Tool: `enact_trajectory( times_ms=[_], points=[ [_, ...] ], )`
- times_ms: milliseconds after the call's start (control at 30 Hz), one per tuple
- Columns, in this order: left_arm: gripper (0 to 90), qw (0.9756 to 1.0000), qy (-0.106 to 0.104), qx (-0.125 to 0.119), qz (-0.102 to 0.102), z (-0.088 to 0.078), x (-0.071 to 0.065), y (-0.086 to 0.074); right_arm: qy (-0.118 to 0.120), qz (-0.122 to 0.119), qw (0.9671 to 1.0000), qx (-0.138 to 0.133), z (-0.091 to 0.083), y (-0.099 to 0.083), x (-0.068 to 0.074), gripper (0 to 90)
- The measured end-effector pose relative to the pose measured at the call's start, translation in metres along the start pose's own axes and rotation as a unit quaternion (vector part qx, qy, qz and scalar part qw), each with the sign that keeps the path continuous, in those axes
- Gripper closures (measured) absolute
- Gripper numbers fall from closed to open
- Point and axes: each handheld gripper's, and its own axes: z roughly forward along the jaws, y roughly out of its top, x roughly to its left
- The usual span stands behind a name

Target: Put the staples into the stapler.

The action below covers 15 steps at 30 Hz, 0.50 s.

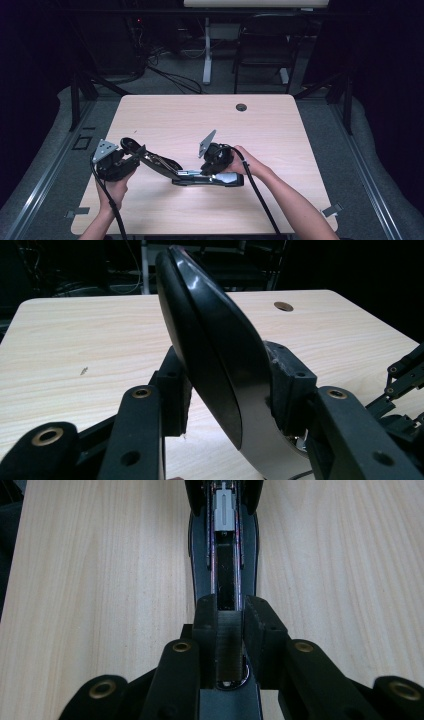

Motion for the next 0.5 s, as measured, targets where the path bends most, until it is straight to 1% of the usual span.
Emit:
enact_trajectory(
  times_ms=[100, 133, 200, 333, 367, 467, 500],
  points=[
    [57.2, 1.0000, 0.000, 0.001, 0.000, 0.0000, 0.0000, 0.0000, -0.002, -0.002, 1.0000, 0.003, -0.0008, -0.0002, -0.0003, 75.5],
    [57.2, 1.0000, 0.001, 0.001, 0.000, 0.0000, -0.0001, 0.0000, -0.005, -0.002, 1.0000, 0.007, -0.0014, -0.0002, -0.0001, 74.1],
    [57.2, 1.0000, 0.001, 0.001, 0.000, 0.0001, 0.0000, -0.0001, -0.005, 0.002, 1.0000, 0.003, -0.0010, -0.0008, 0.0003, 73.9],
    [57.2, 1.0000, 0.001, 0.001, -0.001, 0.0001, 0.0000, -0.0002, -0.011, 0.001, 0.9999, 0.007, -0.0024, -0.0016, 0.0003, 71.5],
    [57.2, 1.0000, 0.001, 0.001, 0.000, 0.0001, 0.0000, -0.0001, -0.012, 0.005, 0.9999, 0.003, -0.0023, -0.0022, 0.0009, 71.4],
    [57.2, 1.0000, 0.001, 0.001, 0.000, 0.0001, -0.0002, 0.0000, -0.013, 0.001, 0.9999, 0.008, -0.0056, -0.0025, 0.0008, 70.8],
    [57.2, 1.0000, 0.001, 0.001, 0.001, 0.0001, -0.0002, 0.0000, -0.013, 0.006, 0.9999, 0.005, -0.0069, -0.0032, 0.0016, 70.3]
  ],
)
